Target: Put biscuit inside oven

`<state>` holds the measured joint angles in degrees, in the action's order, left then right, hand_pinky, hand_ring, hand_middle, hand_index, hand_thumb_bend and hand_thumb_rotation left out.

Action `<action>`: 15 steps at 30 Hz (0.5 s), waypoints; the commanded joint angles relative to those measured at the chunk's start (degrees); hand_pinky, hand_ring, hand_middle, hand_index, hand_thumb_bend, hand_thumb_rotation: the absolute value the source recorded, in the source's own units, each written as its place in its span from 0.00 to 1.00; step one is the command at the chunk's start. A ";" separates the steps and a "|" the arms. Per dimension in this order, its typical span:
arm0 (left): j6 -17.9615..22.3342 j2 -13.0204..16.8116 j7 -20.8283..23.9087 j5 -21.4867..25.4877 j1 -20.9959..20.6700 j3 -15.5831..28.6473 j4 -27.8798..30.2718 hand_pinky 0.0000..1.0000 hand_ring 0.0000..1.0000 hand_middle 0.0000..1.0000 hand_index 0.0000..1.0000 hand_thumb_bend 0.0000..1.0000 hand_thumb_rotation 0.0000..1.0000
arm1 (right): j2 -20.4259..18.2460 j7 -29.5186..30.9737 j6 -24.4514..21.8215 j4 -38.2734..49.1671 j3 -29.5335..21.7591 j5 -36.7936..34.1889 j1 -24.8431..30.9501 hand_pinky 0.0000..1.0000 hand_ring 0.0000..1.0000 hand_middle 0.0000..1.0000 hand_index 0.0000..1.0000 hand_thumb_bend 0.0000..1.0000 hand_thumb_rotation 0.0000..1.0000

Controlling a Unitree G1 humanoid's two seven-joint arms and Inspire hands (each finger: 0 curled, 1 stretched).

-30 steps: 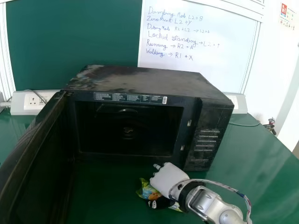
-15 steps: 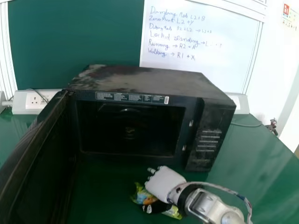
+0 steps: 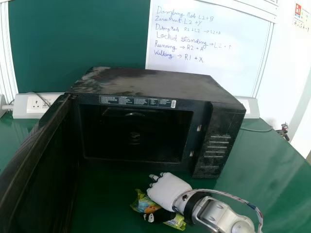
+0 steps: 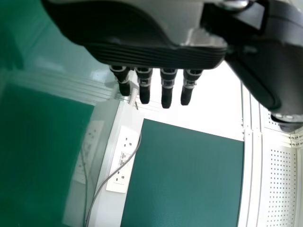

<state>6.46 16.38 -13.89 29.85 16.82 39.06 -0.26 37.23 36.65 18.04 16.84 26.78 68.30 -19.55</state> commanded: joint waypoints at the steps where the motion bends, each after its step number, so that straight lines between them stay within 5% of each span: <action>1: 0.41 -0.07 -0.06 -0.25 -0.38 -0.13 0.14 0.82 0.88 0.89 0.95 0.91 0.76 | -0.57 -0.67 -0.68 0.37 -1.22 -0.07 -1.53 0.81 0.82 0.78 0.48 0.53 0.14; 15: 0.83 -0.08 -0.02 -0.63 -0.48 -0.33 -0.15 0.82 0.88 0.88 0.94 0.91 0.77 | -2.27 -0.61 -1.35 0.14 -1.25 0.66 -3.75 0.80 0.82 0.78 0.48 0.53 0.14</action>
<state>6.56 16.32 -13.65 29.74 16.79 39.05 -0.31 35.41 36.06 17.19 16.84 26.07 68.63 -21.82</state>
